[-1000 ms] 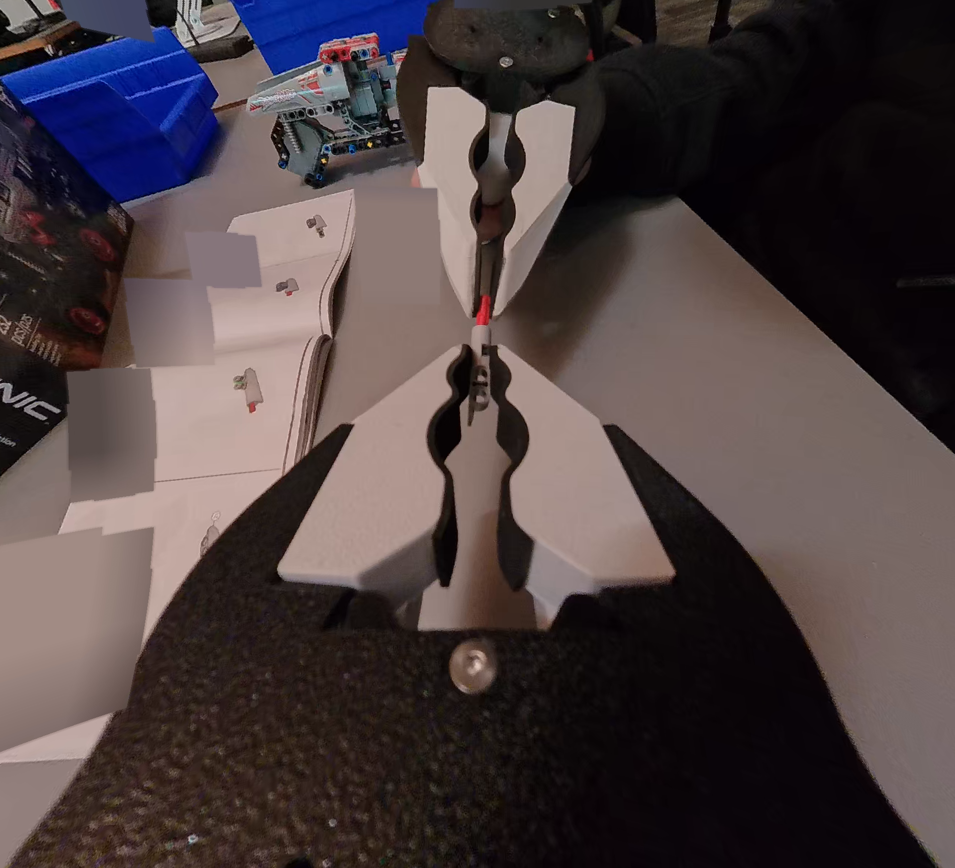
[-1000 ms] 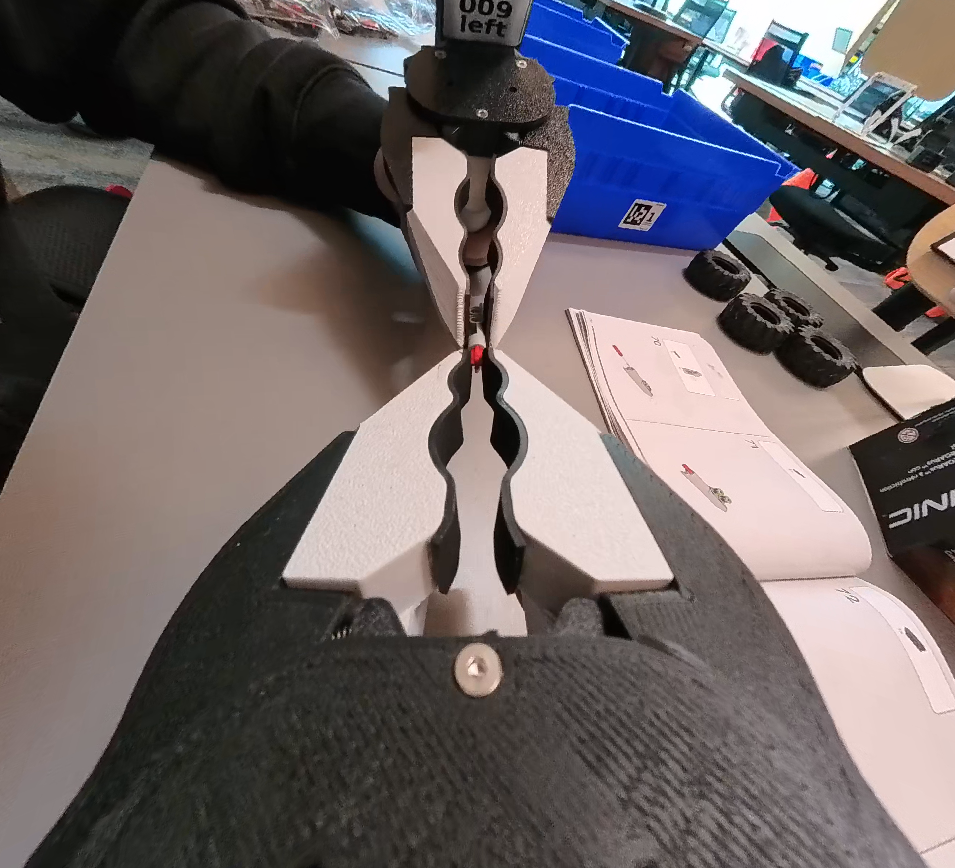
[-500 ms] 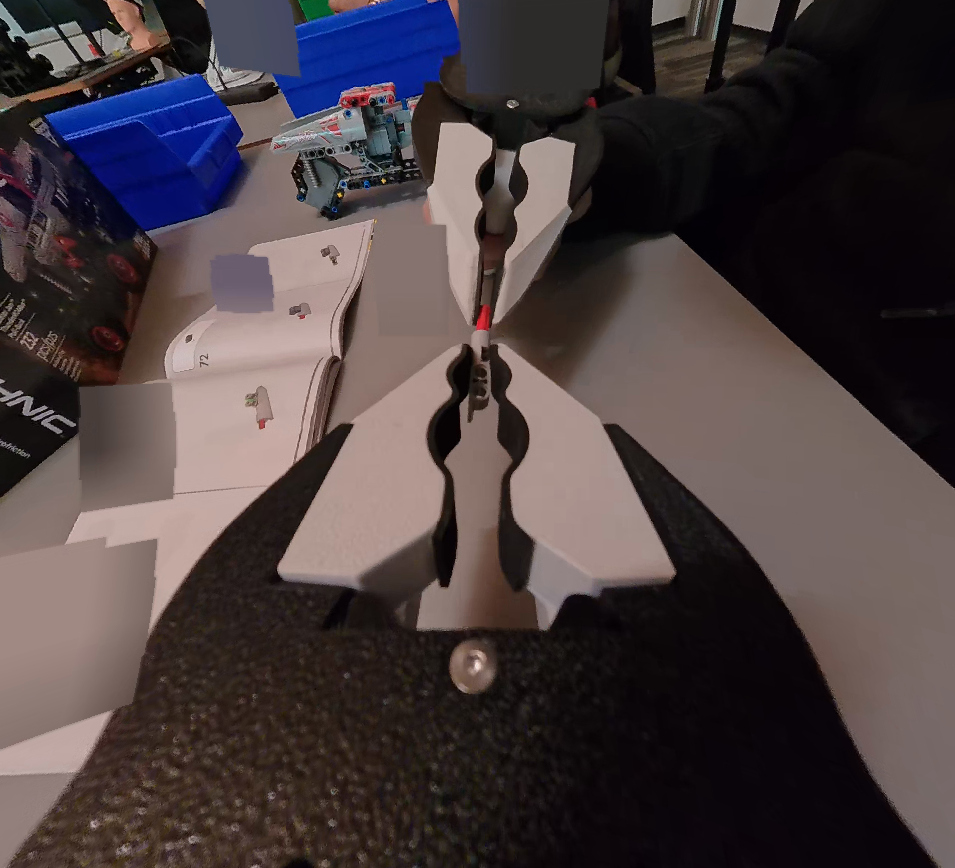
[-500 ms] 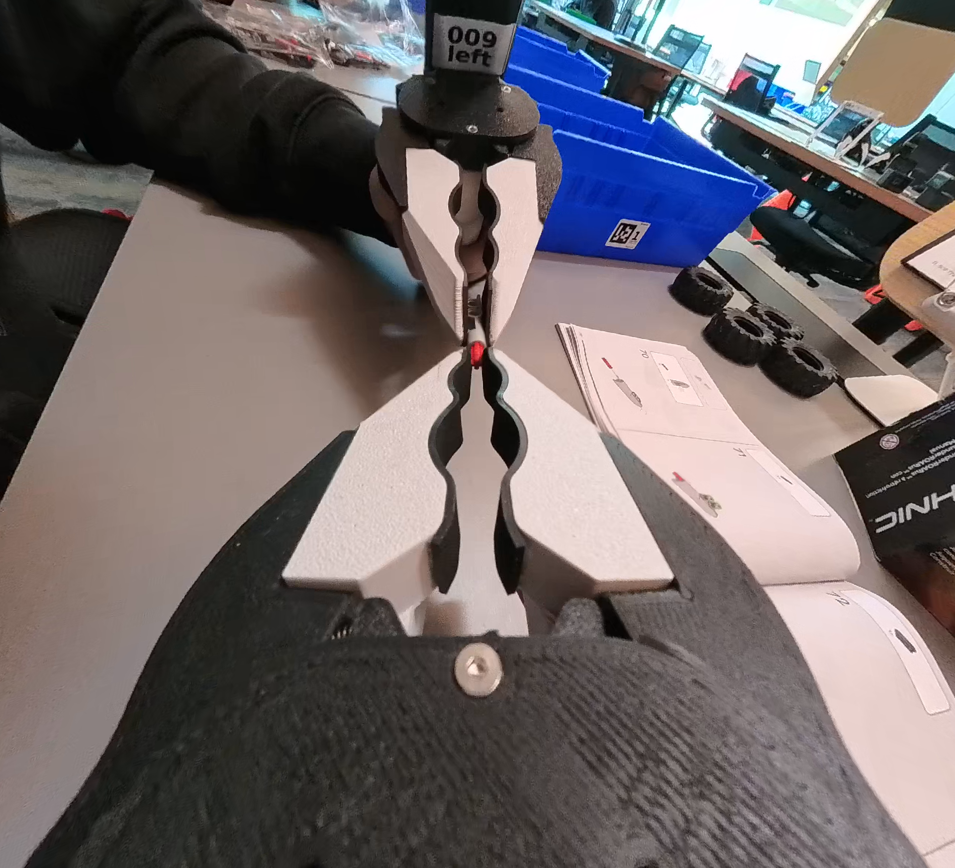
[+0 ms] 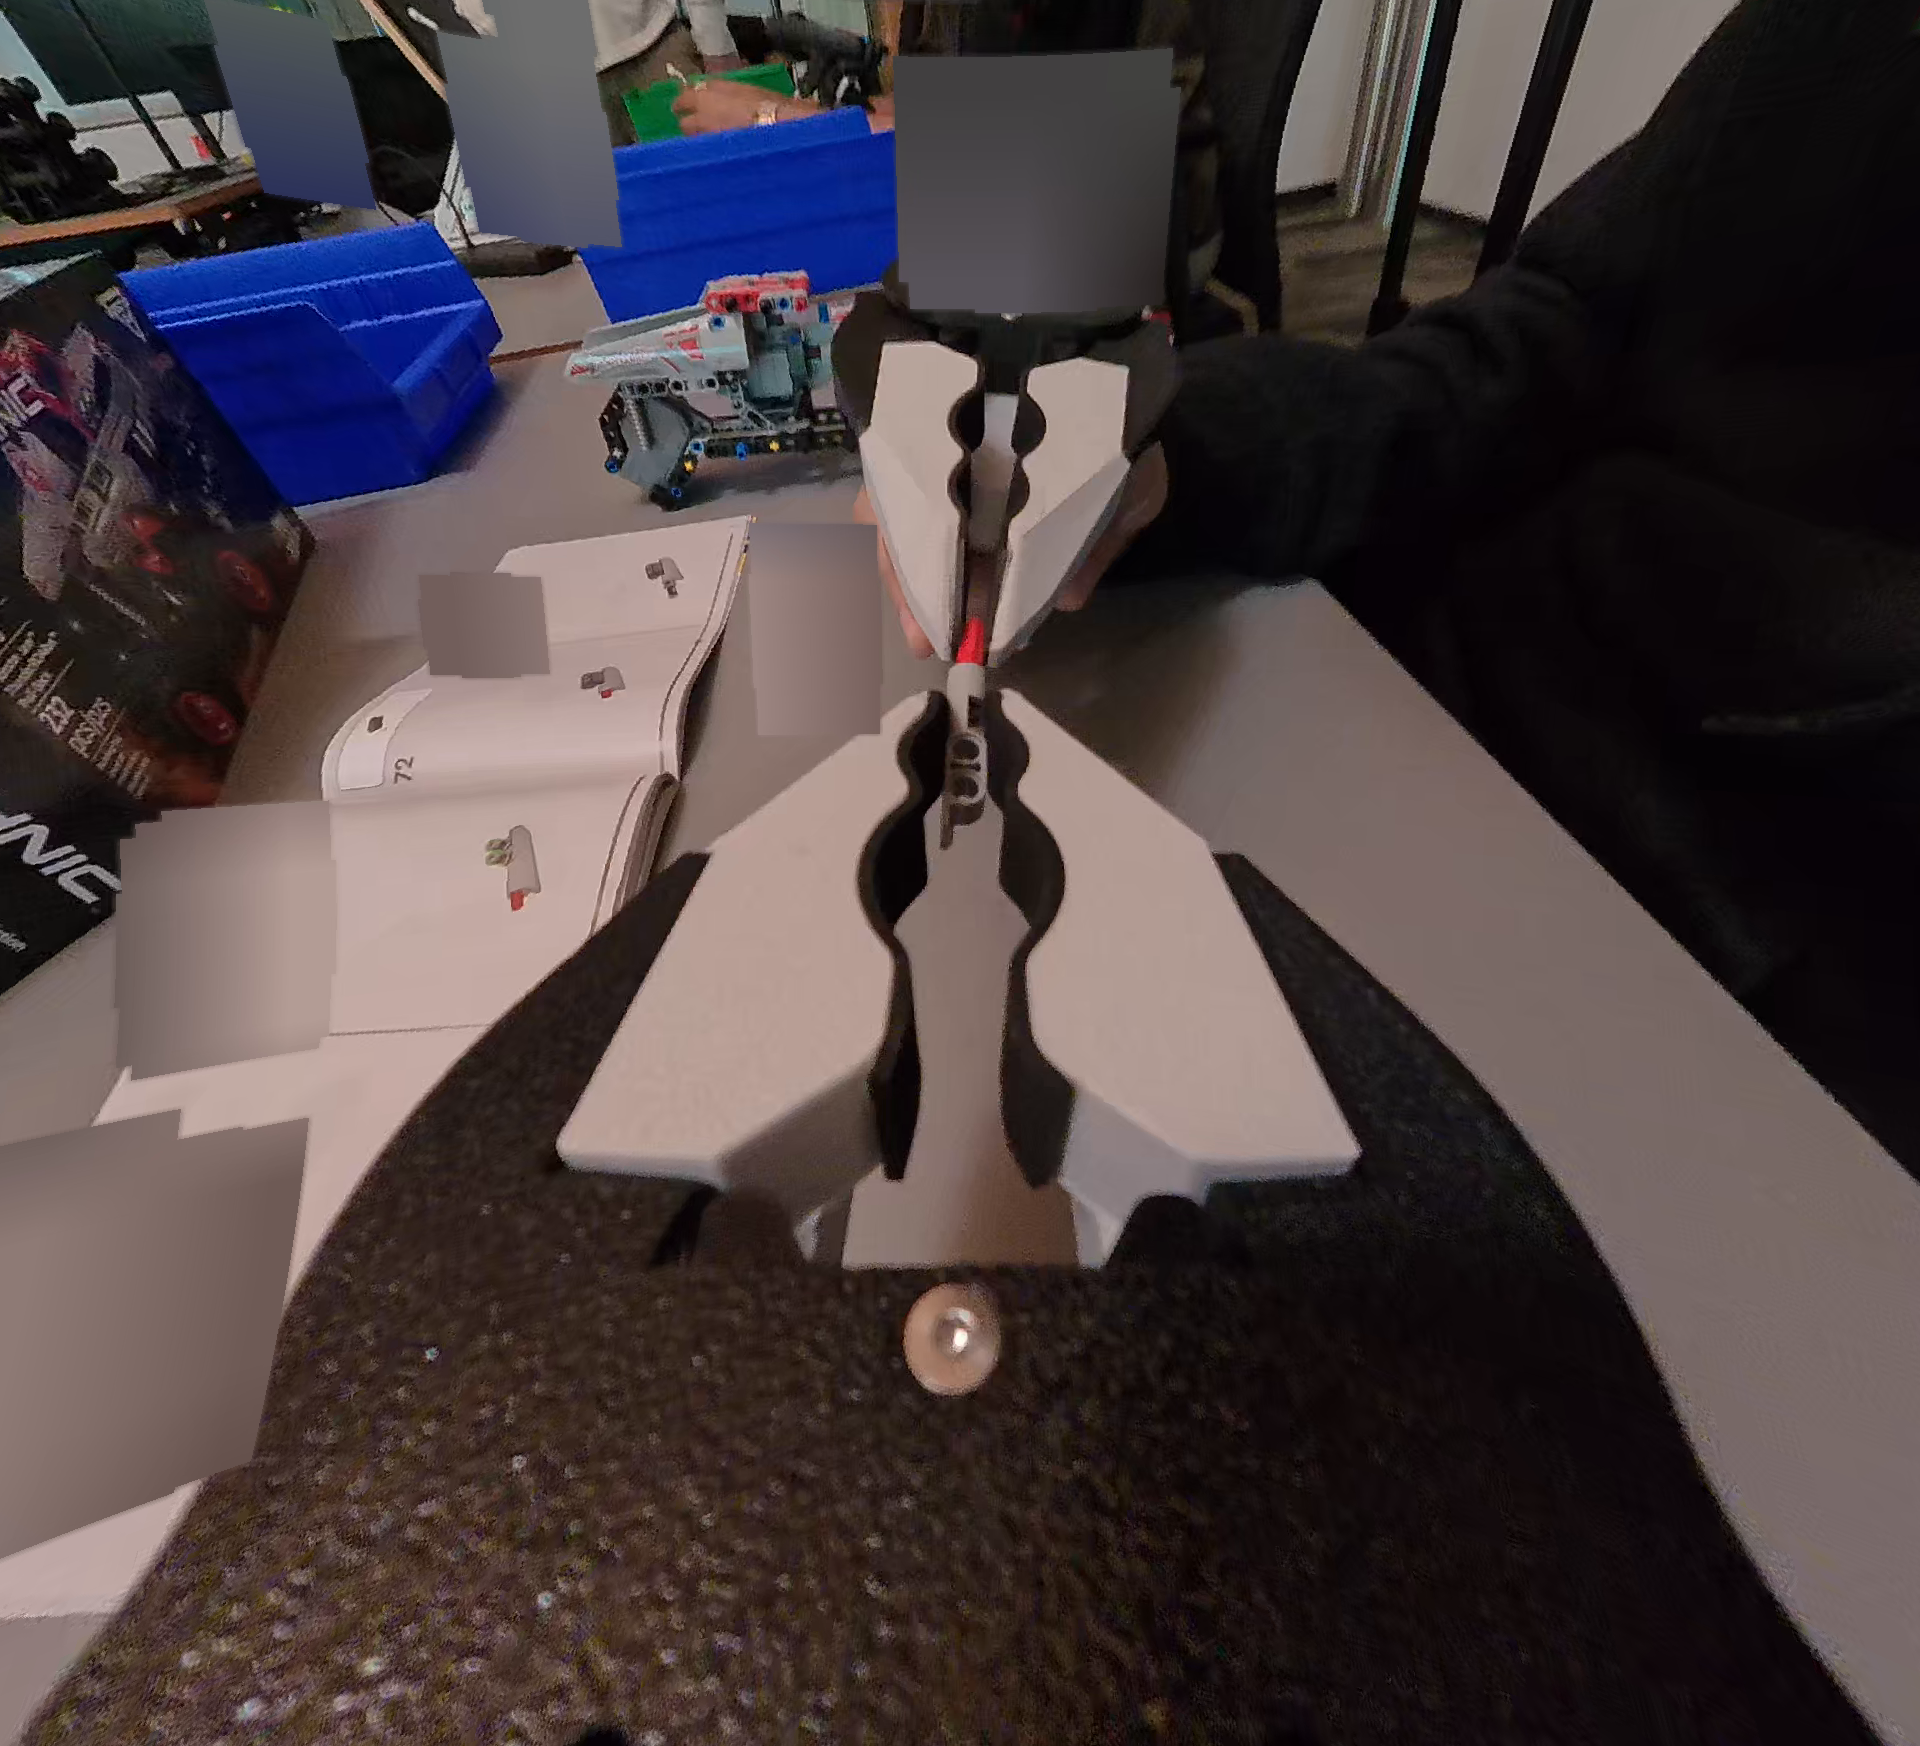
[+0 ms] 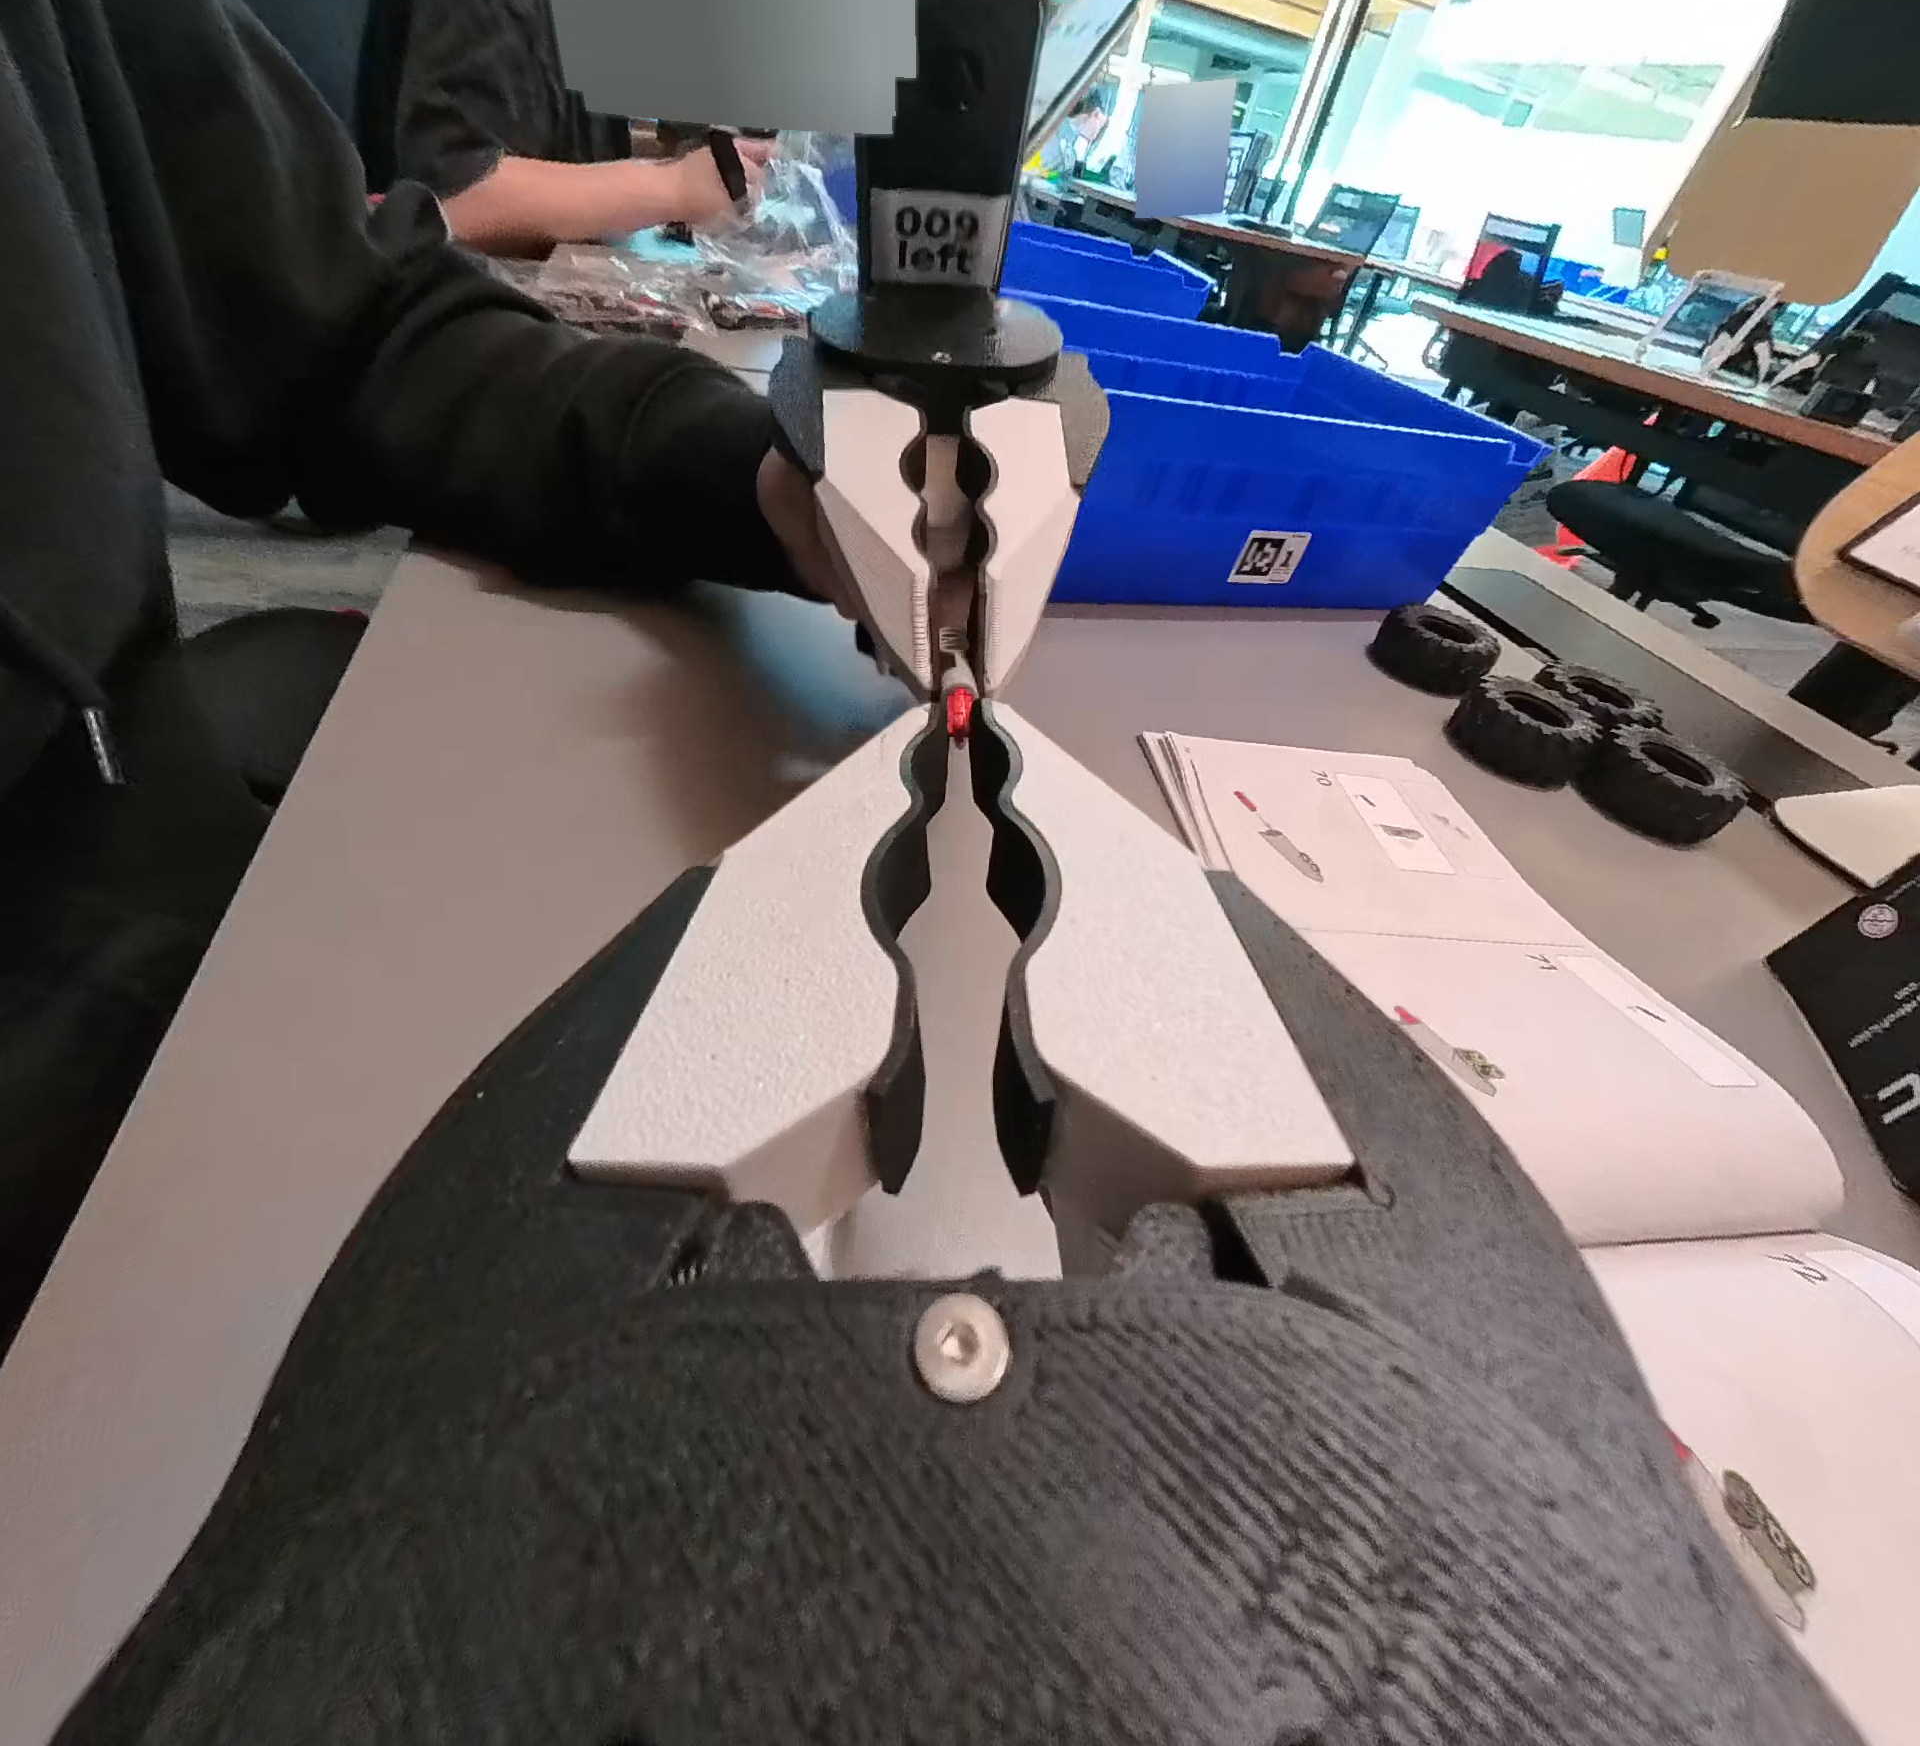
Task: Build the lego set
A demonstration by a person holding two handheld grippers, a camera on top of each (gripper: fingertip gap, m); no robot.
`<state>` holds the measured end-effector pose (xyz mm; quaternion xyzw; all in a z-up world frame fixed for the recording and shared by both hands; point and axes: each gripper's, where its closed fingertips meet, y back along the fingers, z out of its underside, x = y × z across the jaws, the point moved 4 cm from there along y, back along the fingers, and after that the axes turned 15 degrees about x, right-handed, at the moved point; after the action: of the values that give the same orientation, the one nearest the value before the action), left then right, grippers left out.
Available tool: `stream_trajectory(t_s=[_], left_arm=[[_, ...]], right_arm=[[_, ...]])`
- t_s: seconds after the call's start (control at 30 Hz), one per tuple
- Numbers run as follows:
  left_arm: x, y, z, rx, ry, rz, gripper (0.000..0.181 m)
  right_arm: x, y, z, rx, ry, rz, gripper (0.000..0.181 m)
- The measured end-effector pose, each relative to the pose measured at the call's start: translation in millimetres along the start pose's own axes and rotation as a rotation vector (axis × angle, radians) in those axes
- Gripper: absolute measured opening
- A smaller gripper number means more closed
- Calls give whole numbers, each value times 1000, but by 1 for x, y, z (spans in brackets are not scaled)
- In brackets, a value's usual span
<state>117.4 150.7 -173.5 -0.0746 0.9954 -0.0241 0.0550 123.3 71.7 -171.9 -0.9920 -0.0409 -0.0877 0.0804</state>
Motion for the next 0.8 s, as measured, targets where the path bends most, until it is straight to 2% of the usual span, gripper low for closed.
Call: stream_trajectory(t_s=[0.23, 0.4, 0.8], left_arm=[[0, -1, 7, -19, 12, 24, 4], [-2, 3, 7, -15, 7, 4, 4], [-2, 5, -3, 56, 34, -21, 4]], right_arm=[[2, 1, 5, -42, -95, -65, 3], [5, -4, 5, -33, -140, -55, 3], [8, -8, -5, 73, -207, -57, 3]])
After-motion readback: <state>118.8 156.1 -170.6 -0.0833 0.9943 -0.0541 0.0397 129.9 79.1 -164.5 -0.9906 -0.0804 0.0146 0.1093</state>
